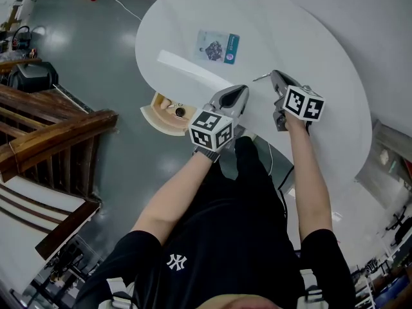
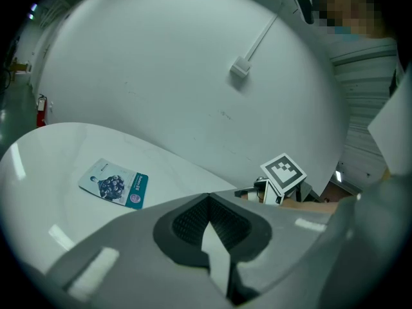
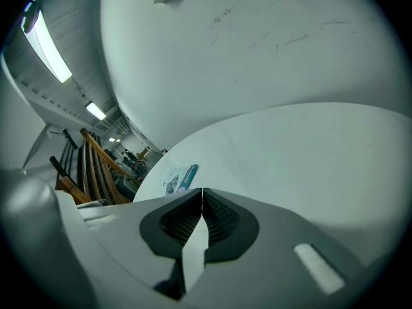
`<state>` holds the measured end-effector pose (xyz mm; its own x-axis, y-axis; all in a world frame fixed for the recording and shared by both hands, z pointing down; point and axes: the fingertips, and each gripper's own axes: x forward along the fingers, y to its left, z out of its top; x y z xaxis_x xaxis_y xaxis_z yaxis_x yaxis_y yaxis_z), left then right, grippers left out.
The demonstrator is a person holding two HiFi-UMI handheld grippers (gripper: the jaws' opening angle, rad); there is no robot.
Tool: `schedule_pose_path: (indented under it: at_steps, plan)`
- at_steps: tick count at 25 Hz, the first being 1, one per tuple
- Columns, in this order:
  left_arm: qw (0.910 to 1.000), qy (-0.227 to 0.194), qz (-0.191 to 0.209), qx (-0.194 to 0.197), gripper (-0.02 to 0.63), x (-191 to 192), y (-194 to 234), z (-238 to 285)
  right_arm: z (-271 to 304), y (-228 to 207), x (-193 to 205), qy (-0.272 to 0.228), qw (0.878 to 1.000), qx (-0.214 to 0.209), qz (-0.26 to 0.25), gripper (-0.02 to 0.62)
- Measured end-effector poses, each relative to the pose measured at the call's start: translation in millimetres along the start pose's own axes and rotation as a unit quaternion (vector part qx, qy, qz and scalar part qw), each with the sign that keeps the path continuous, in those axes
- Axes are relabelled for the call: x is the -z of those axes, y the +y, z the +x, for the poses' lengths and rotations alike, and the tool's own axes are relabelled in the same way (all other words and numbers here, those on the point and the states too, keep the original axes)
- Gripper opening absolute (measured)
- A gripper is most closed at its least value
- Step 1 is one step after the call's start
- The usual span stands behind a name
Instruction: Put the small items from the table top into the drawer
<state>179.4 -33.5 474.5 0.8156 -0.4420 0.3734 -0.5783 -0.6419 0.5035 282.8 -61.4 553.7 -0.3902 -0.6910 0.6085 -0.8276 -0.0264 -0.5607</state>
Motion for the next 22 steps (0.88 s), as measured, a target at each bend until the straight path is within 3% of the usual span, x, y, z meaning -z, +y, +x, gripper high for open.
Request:
schedule_pose_path:
  at_steps: [14, 22]
  plan:
    - [0.9996, -0.026, 0.002, -0.007, 0.000, -15.3, 19.9, -58.7, -13.5, 88.3, -1.6, -0.034, 0.999, -0.039, -0.012, 0.032]
    - [0.9981, -0.050, -0.006, -0.035, 0.000, -25.1, 54.2, -106.0, 2.7, 142.9, 8.5, -0.028, 0.997, -0.066, -0.027, 0.032]
